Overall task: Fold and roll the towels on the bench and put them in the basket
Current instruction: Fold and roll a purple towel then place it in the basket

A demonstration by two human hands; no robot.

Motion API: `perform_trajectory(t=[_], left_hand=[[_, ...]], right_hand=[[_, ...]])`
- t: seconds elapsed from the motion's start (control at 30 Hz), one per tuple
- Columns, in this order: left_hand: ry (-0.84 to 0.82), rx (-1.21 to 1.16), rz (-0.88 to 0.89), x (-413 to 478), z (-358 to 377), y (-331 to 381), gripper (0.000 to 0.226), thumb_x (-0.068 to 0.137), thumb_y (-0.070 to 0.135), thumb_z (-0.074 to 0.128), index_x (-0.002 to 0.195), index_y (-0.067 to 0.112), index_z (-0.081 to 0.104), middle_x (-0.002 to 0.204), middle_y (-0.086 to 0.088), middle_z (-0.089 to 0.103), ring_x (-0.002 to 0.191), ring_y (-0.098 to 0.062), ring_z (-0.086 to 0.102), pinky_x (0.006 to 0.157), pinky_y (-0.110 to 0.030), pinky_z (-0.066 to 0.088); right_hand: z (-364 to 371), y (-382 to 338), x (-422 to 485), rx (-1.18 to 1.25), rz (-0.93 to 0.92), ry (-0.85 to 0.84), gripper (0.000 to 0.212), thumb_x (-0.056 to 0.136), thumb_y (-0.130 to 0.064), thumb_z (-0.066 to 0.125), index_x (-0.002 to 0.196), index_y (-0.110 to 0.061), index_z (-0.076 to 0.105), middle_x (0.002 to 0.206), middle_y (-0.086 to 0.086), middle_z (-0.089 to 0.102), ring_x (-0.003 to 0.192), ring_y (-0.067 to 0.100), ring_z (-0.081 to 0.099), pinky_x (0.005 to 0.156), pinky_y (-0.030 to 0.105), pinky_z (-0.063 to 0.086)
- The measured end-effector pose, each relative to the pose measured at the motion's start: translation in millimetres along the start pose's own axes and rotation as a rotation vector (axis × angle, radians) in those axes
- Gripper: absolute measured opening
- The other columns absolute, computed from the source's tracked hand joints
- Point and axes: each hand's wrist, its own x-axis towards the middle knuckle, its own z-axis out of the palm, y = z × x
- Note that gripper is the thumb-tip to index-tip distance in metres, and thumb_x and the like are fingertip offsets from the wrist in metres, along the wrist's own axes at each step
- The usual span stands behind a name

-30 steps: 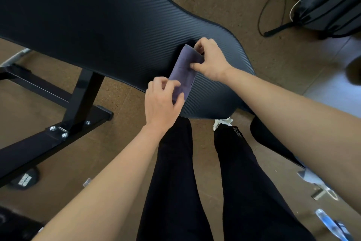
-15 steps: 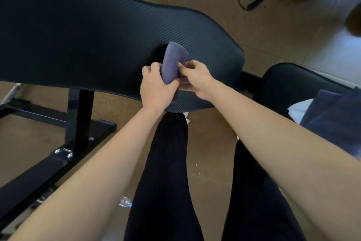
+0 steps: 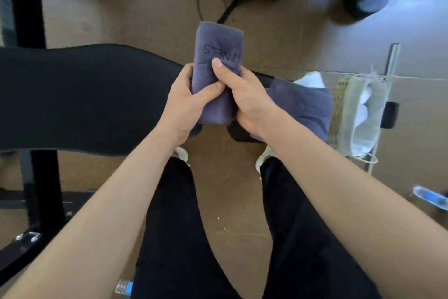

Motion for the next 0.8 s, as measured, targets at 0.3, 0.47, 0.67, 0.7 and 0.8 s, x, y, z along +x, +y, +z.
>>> perform_trajectory(t=[0.3,0.47,0.67,0.7,0.8], left_hand=[[-0.208,0.309,0.094,-3,221,49,0.064,0.082,0.018,0.088,0.134,0.015,0.050,0.119,0.009,0.065,0.098,0.006,0.068,0.082,-0.015,0.054],[-0.279,0.410,0.027,13,306,33,0.065,0.080,0.014,0.089,0.134,0.011,0.053,0.117,0.001,0.069,0.091,0.000,0.069,0.076,-0.017,0.056],[-0.454,0.514,-0.261,50,384,-18,0.065,0.080,0.010,0.087,0.134,0.015,0.052,0.114,-0.005,0.068,0.088,-0.017,0.072,0.066,-0.031,0.063],[-0.479,0.551,-0.294,54,395,-28,0.063,0.080,0.010,0.087,0.133,0.015,0.052,0.114,-0.006,0.068,0.087,-0.017,0.072,0.069,-0.034,0.065],[-0.554,0.642,-0.368,67,422,-64,0.058,0.081,0.012,0.086,0.128,0.018,0.051,0.115,-0.010,0.068,0.088,-0.020,0.072,0.074,-0.038,0.066]], right_hand=[[-191,-86,-70,0.323,-0.184,0.207,0.024,0.105,-0.025,0.056,0.120,-0.008,0.065,0.108,0.010,0.077,0.102,0.023,0.075,0.088,0.038,0.061],[-281,-80,-75,0.393,-0.263,0.364,0.050,0.100,-0.009,0.059,0.146,-0.010,0.040,0.130,0.016,0.065,0.115,0.028,0.069,0.095,0.044,0.059],[-379,-23,-76,0.240,-0.288,0.464,0.099,0.075,-0.007,0.068,0.152,-0.056,0.028,0.168,-0.005,0.026,0.143,0.021,0.047,0.109,0.051,0.050],[-390,-12,-75,0.244,-0.273,0.480,0.085,0.078,-0.008,0.066,0.143,-0.057,0.042,0.166,-0.005,0.029,0.143,0.019,0.046,0.109,0.051,0.050],[-422,22,-71,0.312,-0.202,0.510,0.059,0.082,-0.008,0.065,0.125,-0.048,0.065,0.155,0.003,0.047,0.138,0.020,0.052,0.110,0.048,0.050]])
